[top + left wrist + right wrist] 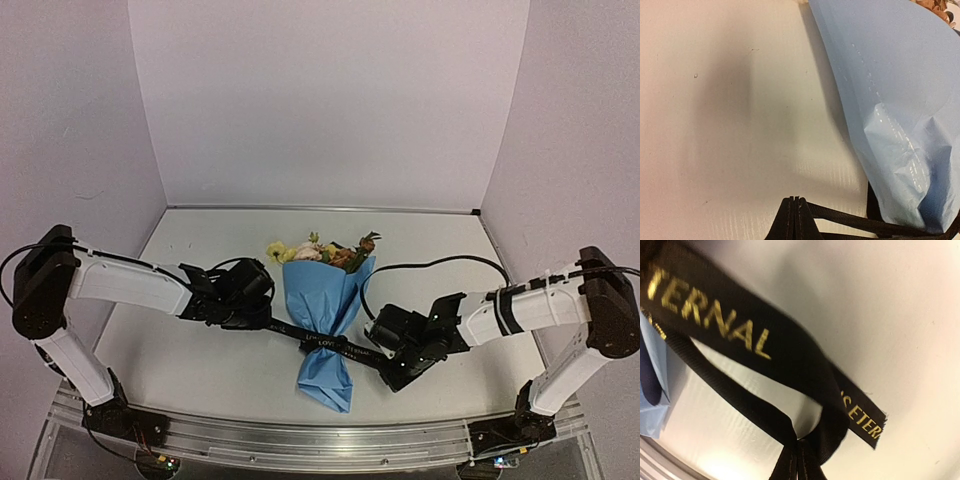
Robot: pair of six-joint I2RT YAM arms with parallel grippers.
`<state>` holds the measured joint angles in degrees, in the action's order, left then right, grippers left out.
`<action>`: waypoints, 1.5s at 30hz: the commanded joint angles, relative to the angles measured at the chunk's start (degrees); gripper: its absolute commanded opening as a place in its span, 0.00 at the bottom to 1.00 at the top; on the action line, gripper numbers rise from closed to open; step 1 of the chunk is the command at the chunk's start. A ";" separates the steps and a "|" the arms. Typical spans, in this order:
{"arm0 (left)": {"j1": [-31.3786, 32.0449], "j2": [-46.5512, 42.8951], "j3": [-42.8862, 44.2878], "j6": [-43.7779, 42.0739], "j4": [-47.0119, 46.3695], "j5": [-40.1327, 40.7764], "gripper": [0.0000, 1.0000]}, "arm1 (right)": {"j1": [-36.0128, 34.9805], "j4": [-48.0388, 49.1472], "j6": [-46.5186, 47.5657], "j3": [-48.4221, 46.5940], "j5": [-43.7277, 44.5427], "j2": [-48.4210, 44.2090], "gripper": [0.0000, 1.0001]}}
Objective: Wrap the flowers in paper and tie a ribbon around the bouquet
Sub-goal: Tie the half-tied ribbon around the folded bouquet.
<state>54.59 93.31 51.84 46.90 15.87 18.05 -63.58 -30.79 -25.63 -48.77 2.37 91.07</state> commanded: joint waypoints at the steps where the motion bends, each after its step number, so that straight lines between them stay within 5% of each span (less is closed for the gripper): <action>1: -2.12 -4.16 -1.53 -1.94 1.97 6.29 0.00 | -0.15 -3.09 -1.26 2.40 3.25 -2.22 0.00; 34: -23.52 -13.06 -9.46 -7.41 0.47 2.26 0.00 | 1.01 -7.21 -4.73 13.47 11.11 -10.93 0.00; 38: -24.35 -14.63 -5.07 -10.67 1.90 1.62 0.00 | 1.51 -9.45 -4.76 11.48 8.66 -14.51 0.00; 45: -24.28 -19.84 9.91 -17.33 8.29 -0.24 0.00 | 1.50 -24.02 3.24 -5.98 5.73 -22.91 0.00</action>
<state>33.78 78.66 51.60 35.30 19.88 7.81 -62.83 -33.72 -26.70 -47.35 7.35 72.63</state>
